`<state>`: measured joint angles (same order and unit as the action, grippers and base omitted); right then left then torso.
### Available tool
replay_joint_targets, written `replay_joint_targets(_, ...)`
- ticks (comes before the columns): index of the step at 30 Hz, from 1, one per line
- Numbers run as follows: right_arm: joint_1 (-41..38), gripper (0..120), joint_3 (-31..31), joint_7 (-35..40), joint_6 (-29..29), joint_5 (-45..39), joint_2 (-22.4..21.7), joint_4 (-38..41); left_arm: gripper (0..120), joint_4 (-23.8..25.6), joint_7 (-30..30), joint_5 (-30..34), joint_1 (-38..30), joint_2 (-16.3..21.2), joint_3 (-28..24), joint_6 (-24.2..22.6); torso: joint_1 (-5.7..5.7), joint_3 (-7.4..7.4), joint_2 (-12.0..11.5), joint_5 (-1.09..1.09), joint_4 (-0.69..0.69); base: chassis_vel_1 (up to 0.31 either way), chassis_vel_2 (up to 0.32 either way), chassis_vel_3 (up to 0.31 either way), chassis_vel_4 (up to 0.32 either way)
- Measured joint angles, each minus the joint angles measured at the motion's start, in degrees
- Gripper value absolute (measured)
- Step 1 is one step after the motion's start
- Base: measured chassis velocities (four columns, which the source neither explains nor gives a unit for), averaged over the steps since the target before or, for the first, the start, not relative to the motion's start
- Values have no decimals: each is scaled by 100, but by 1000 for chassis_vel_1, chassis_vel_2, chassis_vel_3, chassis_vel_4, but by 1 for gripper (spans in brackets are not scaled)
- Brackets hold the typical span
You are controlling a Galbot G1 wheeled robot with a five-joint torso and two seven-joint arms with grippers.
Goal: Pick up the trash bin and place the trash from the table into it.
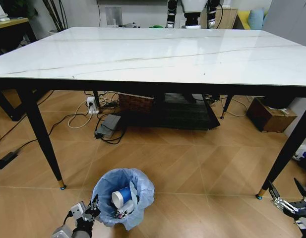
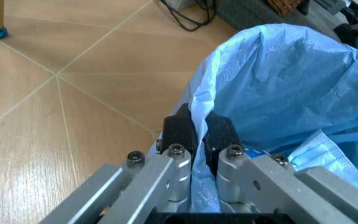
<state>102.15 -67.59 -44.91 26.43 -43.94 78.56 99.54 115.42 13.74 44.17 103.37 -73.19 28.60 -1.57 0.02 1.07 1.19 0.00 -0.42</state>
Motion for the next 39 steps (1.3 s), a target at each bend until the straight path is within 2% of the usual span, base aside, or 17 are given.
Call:
replay_joint_targets(5, -5, 100, 12, -2, 0, 4, 1, -1, 0, 0, 1, 5, -2, 2, -2, -11, -1, -110, -114, 0, 0, 0, 0, 0, 0)
replay_joint_targets(32, -39, 100, 25, 0, -19, -5, -33, -61, 0, -79, 69, -1, -119, -33, -6, 122, -2, -111, -126, 0, 0, 0, 0, 0, 0)
replay_joint_targets(36, -34, 100, 23, 0, -19, -10, -36, -69, 9, -94, 66, -9, -130, -39, -11, 163, -2, -111, -122, 0, 0, 0, 0, 0, 0)
replay_joint_targets(39, -32, 100, 17, -1, -19, -14, -37, -69, 9, -104, 65, -11, -131, -40, -12, 177, -2, -111, -119, 0, 0, 0, 0, 0, 0)
